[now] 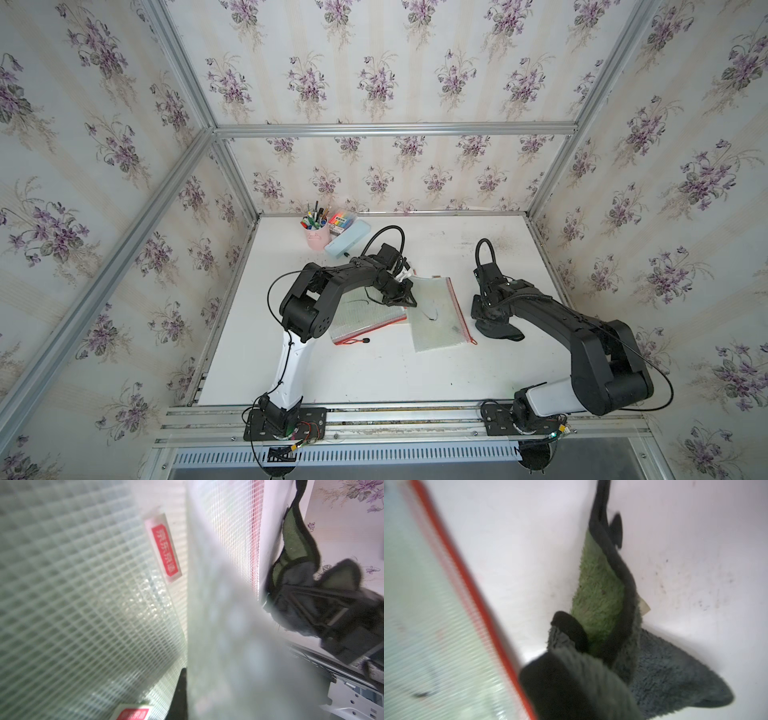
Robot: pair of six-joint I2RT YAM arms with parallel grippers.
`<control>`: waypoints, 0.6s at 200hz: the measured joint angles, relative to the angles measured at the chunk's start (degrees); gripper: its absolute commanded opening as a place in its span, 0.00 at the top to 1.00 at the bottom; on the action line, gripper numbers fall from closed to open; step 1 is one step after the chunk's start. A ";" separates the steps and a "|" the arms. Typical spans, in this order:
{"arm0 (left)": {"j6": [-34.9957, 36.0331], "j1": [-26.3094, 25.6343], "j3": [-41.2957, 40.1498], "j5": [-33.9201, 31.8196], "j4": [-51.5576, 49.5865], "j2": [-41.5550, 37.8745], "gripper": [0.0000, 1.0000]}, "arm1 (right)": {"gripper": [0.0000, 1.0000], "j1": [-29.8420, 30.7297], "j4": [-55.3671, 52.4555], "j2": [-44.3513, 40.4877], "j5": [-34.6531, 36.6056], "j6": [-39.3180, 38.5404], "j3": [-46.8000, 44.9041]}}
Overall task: Wipe the document bag
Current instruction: Wipe the dirt from the document bag.
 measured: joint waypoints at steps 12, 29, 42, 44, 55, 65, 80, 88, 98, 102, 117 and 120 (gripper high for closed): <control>0.00 0.00 0.00 0.00 0.00 0.00 1.00 | 0.96 1.75 -0.79 -1.92 -2.60 -0.20 5.01; 0.00 0.00 0.00 0.02 0.00 0.00 1.00 | 0.97 3.78 0.26 -3.43 -8.46 -0.04 10.47; 0.02 0.00 0.00 0.02 -0.02 0.00 1.00 | 0.97 4.90 1.60 -3.93 -13.20 1.03 12.15; 0.02 0.00 0.00 0.02 -0.02 0.00 1.00 | 0.97 5.05 1.88 -4.00 -13.77 1.38 12.20; 0.04 0.00 0.00 0.02 -0.07 0.00 1.00 | 0.97 5.77 3.10 -4.11 -16.26 2.60 11.78; 0.09 0.00 0.00 0.02 -0.09 0.00 1.00 | 0.97 6.60 4.50 -3.78 -18.10 3.50 10.38; 0.22 0.00 0.00 0.02 -0.20 0.00 1.00 | 0.95 8.11 5.84 -1.81 -19.47 4.59 7.82; 0.24 0.00 0.00 0.02 -0.22 0.00 1.00 | 0.92 9.25 6.38 -0.52 -19.82 4.76 6.27; 0.26 0.00 0.00 0.02 -0.24 0.00 1.00 | 0.81 10.82 6.95 0.74 -19.91 4.79 4.39; 0.31 0.00 0.00 0.02 -0.26 0.00 1.00 | 0.76 11.28 7.21 1.14 -19.98 4.81 3.82; 0.44 0.00 0.04 0.02 -0.42 0.04 1.00 | 0.59 13.40 9.14 3.13 -20.02 5.07 1.68; 0.46 0.00 0.04 0.02 -0.42 0.04 1.00 | 0.56 13.88 9.66 3.45 -19.65 5.05 1.33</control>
